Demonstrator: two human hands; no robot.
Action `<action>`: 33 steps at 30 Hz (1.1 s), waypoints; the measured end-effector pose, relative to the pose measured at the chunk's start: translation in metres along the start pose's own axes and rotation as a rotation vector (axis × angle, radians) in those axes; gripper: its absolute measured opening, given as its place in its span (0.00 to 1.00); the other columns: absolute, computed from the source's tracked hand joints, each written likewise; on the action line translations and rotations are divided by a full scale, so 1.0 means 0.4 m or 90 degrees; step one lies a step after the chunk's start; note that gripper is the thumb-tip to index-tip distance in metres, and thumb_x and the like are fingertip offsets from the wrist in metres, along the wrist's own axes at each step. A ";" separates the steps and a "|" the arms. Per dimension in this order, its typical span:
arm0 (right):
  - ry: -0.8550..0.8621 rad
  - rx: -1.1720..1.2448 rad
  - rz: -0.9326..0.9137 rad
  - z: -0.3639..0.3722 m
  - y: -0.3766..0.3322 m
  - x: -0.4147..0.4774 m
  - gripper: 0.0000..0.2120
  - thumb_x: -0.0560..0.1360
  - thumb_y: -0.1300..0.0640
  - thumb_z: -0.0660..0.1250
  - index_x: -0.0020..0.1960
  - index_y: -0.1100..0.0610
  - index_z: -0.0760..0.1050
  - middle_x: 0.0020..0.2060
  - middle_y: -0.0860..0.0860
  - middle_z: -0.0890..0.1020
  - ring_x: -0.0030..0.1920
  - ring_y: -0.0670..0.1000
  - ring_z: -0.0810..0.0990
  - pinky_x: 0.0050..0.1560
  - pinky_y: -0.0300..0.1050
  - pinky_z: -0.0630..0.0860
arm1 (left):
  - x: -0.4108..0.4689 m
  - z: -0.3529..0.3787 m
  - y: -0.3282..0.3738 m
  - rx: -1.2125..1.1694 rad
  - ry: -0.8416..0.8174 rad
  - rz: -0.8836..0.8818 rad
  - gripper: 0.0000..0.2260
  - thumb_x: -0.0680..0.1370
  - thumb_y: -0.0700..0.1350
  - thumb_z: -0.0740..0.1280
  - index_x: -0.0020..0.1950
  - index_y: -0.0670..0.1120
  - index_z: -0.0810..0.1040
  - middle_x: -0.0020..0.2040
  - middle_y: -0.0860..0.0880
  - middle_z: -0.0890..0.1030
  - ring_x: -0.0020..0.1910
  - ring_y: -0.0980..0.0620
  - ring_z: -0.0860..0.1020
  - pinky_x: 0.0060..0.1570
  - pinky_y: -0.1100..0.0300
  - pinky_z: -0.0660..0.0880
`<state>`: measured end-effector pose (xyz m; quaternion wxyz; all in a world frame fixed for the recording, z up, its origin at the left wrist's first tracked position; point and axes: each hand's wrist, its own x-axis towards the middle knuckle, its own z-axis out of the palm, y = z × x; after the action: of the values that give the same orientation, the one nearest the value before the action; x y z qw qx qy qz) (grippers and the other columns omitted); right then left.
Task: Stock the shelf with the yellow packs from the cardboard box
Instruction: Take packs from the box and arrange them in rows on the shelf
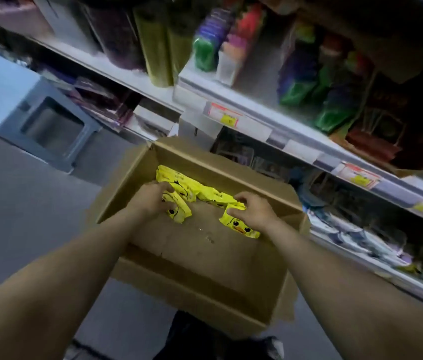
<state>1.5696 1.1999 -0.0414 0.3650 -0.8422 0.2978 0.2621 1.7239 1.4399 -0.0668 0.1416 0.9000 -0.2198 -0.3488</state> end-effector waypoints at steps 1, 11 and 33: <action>0.015 0.008 0.011 0.025 0.007 0.033 0.26 0.73 0.45 0.74 0.68 0.52 0.75 0.65 0.51 0.79 0.65 0.53 0.76 0.62 0.45 0.72 | 0.028 0.020 -0.024 -0.008 -0.008 0.008 0.21 0.69 0.52 0.77 0.60 0.51 0.79 0.58 0.43 0.78 0.59 0.44 0.75 0.57 0.54 0.72; 0.123 0.028 0.057 0.244 0.042 0.240 0.34 0.71 0.42 0.75 0.73 0.50 0.69 0.67 0.54 0.77 0.68 0.57 0.71 0.66 0.50 0.70 | 0.218 0.179 -0.139 0.100 0.004 0.178 0.27 0.68 0.48 0.78 0.67 0.54 0.77 0.69 0.49 0.73 0.69 0.45 0.67 0.66 0.53 0.64; 0.016 0.166 0.052 0.252 0.051 0.187 0.13 0.78 0.51 0.68 0.54 0.60 0.74 0.51 0.53 0.81 0.53 0.55 0.78 0.47 0.44 0.69 | 0.104 0.191 -0.152 -0.040 -0.112 -0.216 0.18 0.72 0.54 0.75 0.55 0.45 0.79 0.54 0.43 0.80 0.52 0.44 0.77 0.45 0.57 0.71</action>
<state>1.5841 1.2433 -0.1601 0.4566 -0.7780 0.3682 0.2252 1.7166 1.4642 -0.1701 0.0895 0.8853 -0.0656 -0.4517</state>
